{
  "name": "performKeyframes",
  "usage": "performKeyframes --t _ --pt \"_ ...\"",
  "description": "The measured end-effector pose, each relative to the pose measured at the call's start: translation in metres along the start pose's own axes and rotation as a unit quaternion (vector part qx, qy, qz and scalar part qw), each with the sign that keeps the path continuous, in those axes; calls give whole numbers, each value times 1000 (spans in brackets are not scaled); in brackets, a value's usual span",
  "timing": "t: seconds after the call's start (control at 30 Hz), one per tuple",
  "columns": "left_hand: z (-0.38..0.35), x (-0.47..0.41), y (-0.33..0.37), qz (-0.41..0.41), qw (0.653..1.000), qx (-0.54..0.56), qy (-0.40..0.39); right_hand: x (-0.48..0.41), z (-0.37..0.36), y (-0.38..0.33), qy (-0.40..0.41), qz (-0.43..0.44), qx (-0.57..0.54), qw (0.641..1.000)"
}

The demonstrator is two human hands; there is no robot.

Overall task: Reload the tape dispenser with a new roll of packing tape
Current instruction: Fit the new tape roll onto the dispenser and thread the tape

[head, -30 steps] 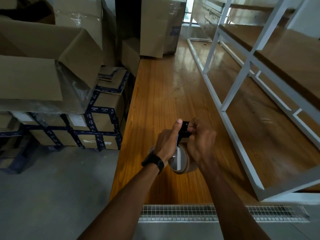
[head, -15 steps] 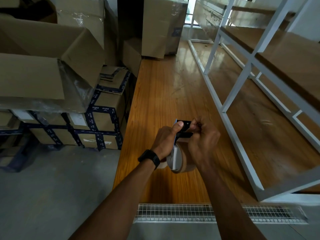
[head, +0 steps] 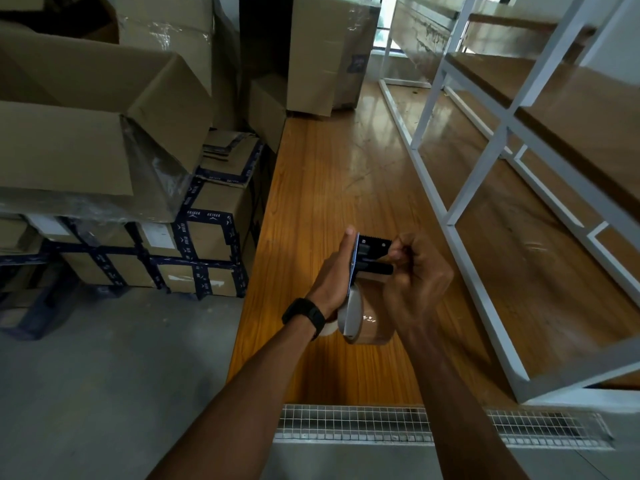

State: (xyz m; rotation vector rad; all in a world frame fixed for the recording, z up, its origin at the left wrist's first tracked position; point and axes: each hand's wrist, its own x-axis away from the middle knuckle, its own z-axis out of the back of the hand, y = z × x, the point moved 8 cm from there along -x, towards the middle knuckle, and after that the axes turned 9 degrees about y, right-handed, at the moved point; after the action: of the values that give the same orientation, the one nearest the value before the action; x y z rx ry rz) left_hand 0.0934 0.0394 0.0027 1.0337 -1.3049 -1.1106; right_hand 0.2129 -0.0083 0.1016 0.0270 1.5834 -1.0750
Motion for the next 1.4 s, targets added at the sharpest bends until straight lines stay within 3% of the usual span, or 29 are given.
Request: performKeyframes --t 0.1,0.27,0.33,0.4,0.53,0.8,1.03,1.4 --pt "3 -1 3 -4 1000 0 17 1 1 8 -7 -21 -12 1000" --pt "15 -8 2 -27 998 7 53 2 -5 21 -155 -101 -120 975" --pt "17 -10 1 -30 998 3 58 2 -7 17 -215 -43 -26 975" --pt "16 -12 -3 -21 998 -15 60 5 -17 6 -271 81 78 956" --pt "16 -17 -13 -11 997 -29 67 8 -30 -5 -284 222 159 919" --pt "24 -21 -18 -6 995 -46 86 19 -48 9 -376 214 238 869" --pt "23 -22 -21 -14 994 -55 97 24 -58 1 -378 228 309 843" --pt "27 -27 -19 -41 994 -49 92 16 -50 -3 -363 142 293 873"
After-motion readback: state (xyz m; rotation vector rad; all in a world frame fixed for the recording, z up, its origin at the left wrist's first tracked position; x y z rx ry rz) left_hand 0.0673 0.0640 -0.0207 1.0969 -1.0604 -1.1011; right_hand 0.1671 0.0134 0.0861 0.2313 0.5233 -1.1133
